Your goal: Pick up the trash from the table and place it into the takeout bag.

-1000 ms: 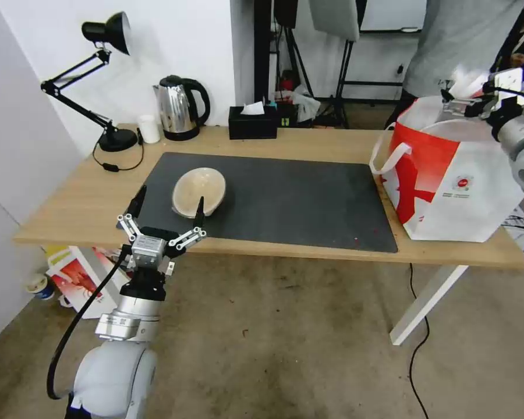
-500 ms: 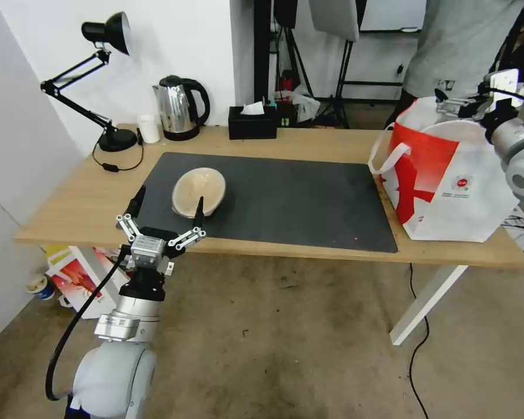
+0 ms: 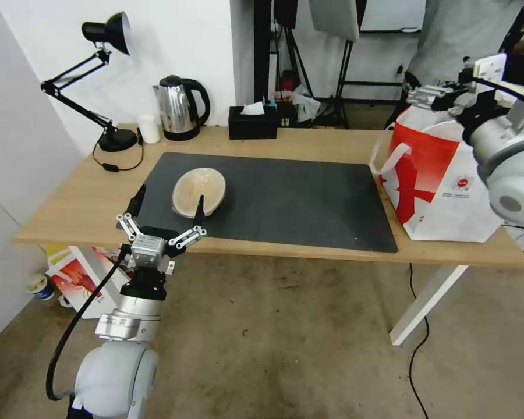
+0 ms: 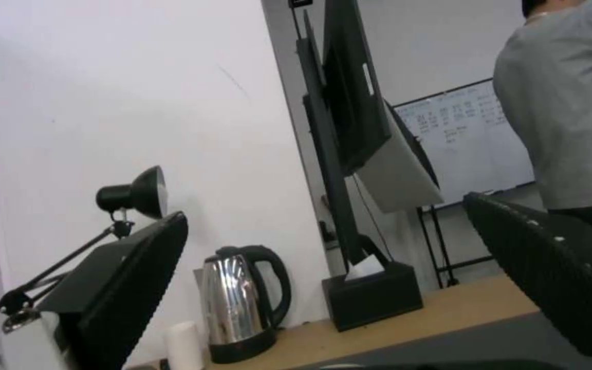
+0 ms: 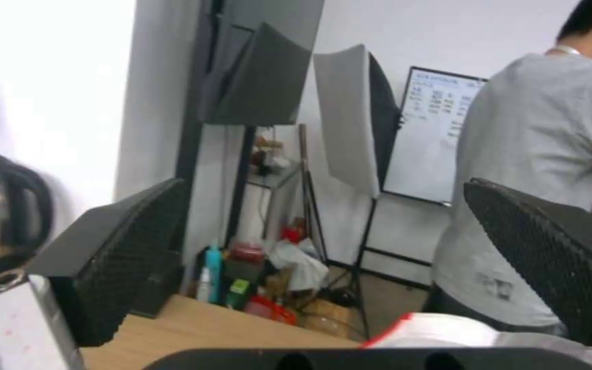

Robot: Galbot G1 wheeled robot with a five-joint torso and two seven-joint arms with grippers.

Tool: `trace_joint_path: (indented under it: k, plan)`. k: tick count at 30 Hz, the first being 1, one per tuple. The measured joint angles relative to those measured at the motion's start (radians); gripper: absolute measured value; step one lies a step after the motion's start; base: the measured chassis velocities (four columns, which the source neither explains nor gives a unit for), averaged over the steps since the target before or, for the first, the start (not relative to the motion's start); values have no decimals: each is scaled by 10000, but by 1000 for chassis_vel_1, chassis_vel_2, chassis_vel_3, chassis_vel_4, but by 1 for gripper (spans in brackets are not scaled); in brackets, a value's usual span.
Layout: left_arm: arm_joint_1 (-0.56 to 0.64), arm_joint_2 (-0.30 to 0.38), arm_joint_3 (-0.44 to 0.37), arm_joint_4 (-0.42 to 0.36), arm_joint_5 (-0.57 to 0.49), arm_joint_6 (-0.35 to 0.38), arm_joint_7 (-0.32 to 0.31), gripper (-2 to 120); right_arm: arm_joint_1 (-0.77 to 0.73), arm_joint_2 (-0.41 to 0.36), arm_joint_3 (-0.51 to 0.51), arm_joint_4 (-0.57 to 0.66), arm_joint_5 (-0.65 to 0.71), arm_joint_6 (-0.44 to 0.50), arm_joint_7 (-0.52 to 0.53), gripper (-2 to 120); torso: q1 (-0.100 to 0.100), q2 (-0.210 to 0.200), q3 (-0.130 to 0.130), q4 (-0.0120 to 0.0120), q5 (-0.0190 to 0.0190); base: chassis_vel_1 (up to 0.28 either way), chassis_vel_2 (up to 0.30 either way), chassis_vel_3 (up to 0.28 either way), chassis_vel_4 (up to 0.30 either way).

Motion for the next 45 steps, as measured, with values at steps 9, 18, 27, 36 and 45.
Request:
trace_joint_path:
  k: [9,18,27,36,45]
  plan:
    - [31,-87,-76,-35,-27,-84,-2,100,-743,829,79,1648,-532,-99,829,100,0,0,0,1,0,0,0,0,0]
    - [4,-216,-35,12,-12,-114,-6,100,-2876,1887,529,2732,-2359,377,1017,100,-1,0,0,-1,1,0,0,0,0]
    - [-24,-331,12,52,35,-116,-8,100,-5136,3049,834,3089,-4236,1296,813,100,0,0,0,-1,1,0,0,0,0]
    - [0,-392,34,49,58,-146,-8,100,-6594,3728,818,3449,-5616,1966,748,100,-1,0,0,0,2,0,0,0,0]
    - [-35,-391,30,45,59,-151,-8,100,-7995,4339,372,3724,-6935,3125,1036,100,0,0,0,0,1,0,0,0,0]
